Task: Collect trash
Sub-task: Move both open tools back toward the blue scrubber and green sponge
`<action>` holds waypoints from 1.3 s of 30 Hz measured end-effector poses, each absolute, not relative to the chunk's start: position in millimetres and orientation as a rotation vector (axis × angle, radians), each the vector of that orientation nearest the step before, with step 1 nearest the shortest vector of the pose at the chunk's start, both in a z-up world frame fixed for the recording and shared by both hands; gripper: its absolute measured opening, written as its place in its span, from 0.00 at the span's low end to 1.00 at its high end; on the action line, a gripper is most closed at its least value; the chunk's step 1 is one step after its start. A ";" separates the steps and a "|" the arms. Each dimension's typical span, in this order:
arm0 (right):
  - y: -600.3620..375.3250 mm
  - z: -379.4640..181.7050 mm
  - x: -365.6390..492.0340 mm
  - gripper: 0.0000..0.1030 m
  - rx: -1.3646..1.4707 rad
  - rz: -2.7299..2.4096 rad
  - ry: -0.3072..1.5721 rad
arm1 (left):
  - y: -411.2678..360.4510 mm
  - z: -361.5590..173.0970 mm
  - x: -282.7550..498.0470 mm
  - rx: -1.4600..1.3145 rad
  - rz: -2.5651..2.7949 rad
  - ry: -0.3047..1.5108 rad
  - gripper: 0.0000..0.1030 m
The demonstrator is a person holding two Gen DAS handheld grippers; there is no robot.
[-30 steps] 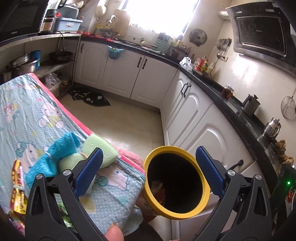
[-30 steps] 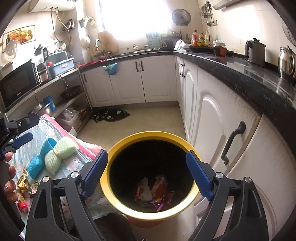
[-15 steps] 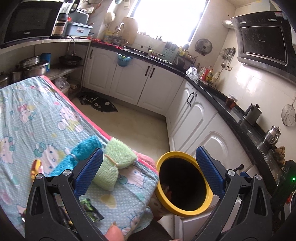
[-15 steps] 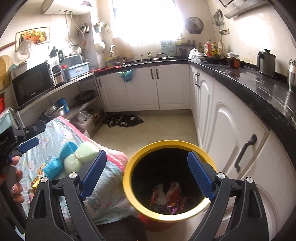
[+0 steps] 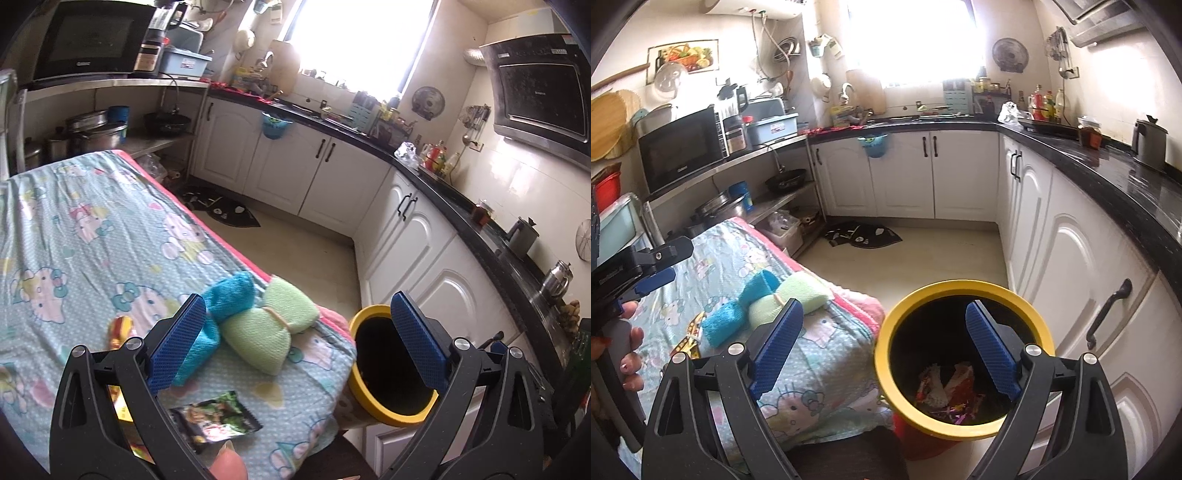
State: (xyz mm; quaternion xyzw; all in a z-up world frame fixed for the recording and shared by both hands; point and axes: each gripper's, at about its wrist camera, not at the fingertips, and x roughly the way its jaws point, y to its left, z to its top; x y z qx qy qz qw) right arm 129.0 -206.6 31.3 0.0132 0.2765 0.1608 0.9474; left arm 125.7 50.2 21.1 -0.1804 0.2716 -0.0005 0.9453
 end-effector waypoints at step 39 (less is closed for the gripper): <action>-123.5 24.5 160.2 0.85 -0.020 0.486 0.630 | 115.1 -7.3 106.4 -0.231 0.105 0.636 0.89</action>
